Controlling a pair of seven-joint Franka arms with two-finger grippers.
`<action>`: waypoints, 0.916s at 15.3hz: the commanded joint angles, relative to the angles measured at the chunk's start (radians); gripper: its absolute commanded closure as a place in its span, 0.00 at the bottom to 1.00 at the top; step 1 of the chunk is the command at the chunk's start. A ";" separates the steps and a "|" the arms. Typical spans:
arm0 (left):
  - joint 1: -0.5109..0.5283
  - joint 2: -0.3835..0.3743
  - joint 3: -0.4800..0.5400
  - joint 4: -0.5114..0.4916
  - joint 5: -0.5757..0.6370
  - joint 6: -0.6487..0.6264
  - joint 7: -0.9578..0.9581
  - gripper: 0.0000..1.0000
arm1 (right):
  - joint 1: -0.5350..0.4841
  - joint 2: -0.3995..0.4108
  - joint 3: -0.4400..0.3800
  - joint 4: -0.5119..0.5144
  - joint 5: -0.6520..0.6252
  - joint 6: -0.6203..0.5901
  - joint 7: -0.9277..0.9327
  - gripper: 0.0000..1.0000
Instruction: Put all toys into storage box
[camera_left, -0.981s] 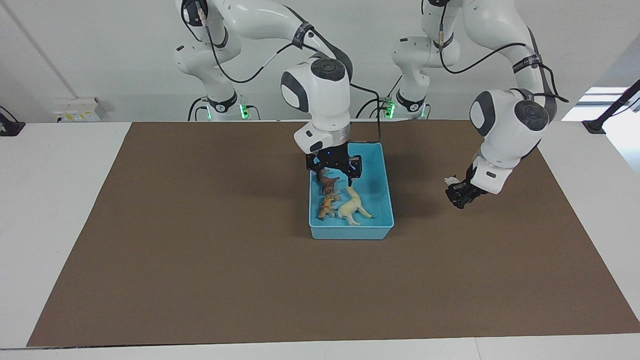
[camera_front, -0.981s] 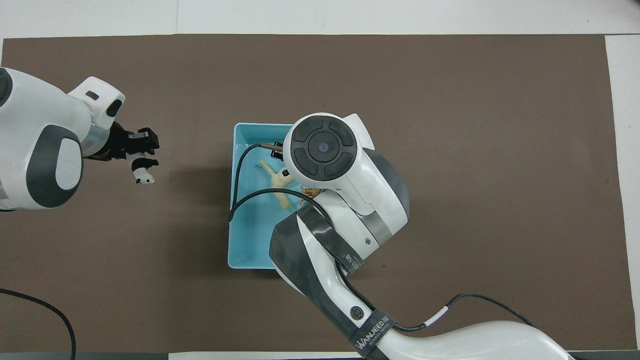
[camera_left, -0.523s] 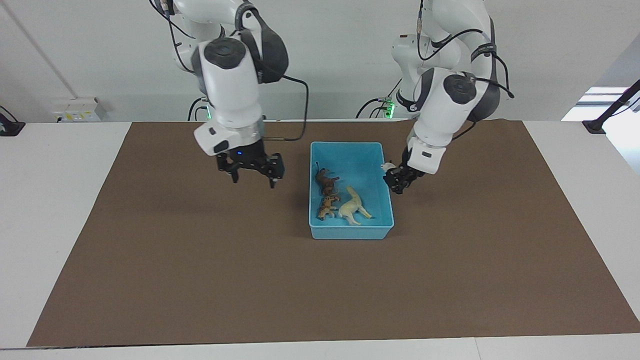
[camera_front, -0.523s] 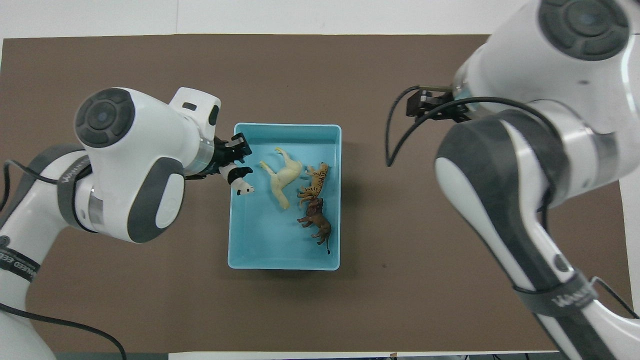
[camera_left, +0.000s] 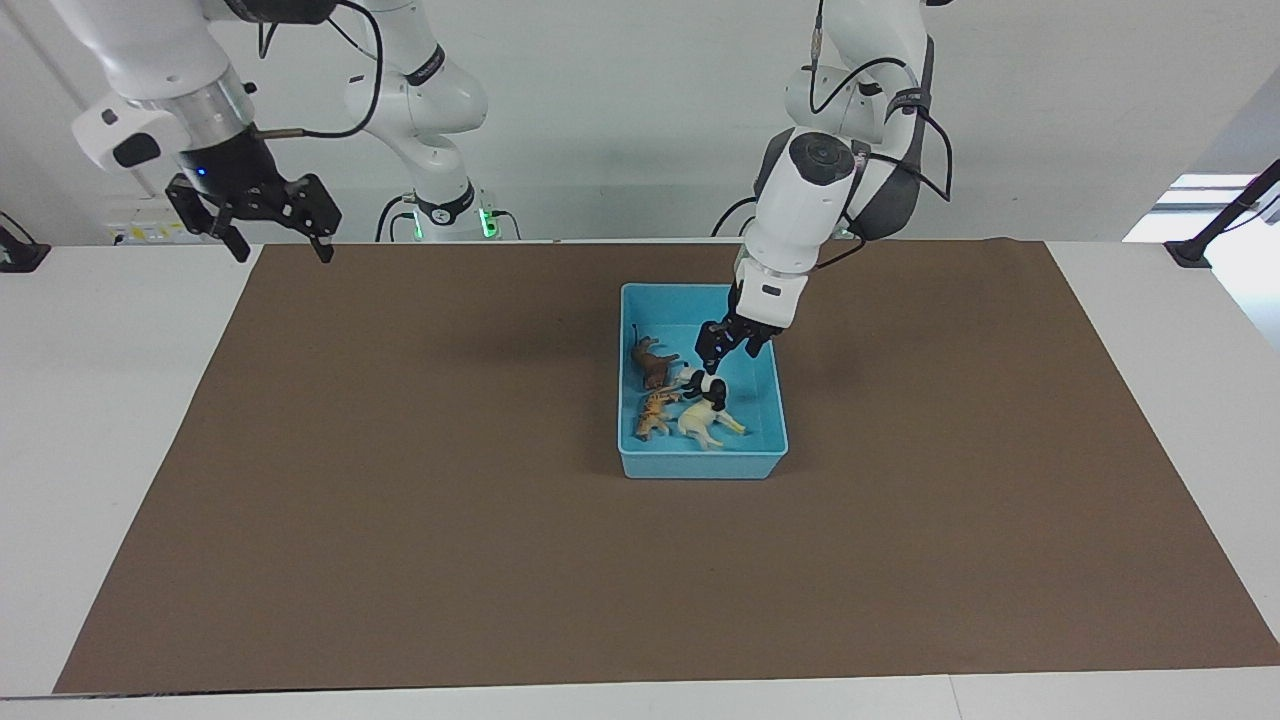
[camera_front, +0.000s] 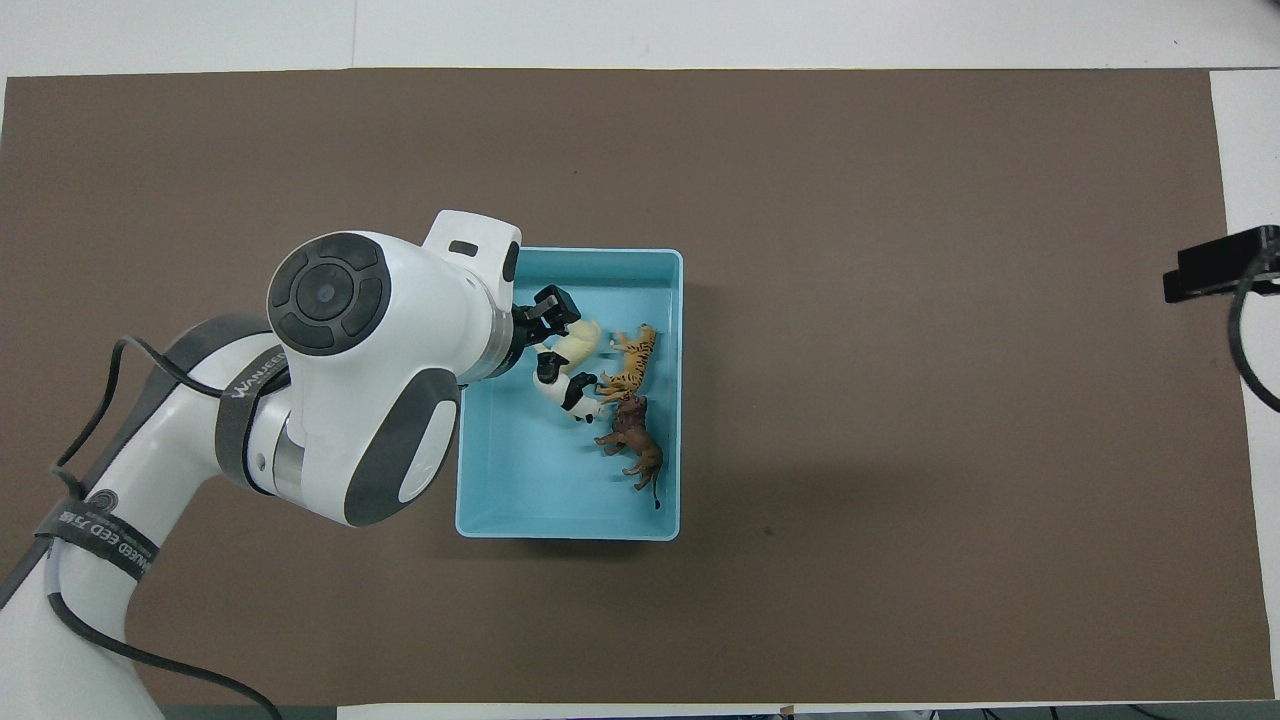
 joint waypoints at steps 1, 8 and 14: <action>-0.009 -0.055 0.028 0.003 0.000 -0.073 -0.017 0.00 | -0.026 -0.067 0.011 -0.131 0.016 -0.001 -0.045 0.00; 0.279 -0.169 0.051 0.233 0.072 -0.569 0.446 0.00 | -0.019 -0.115 0.014 -0.347 0.018 0.195 -0.045 0.00; 0.385 -0.212 0.062 0.260 0.202 -0.664 0.629 0.00 | -0.019 -0.074 0.015 -0.316 0.018 0.248 -0.053 0.00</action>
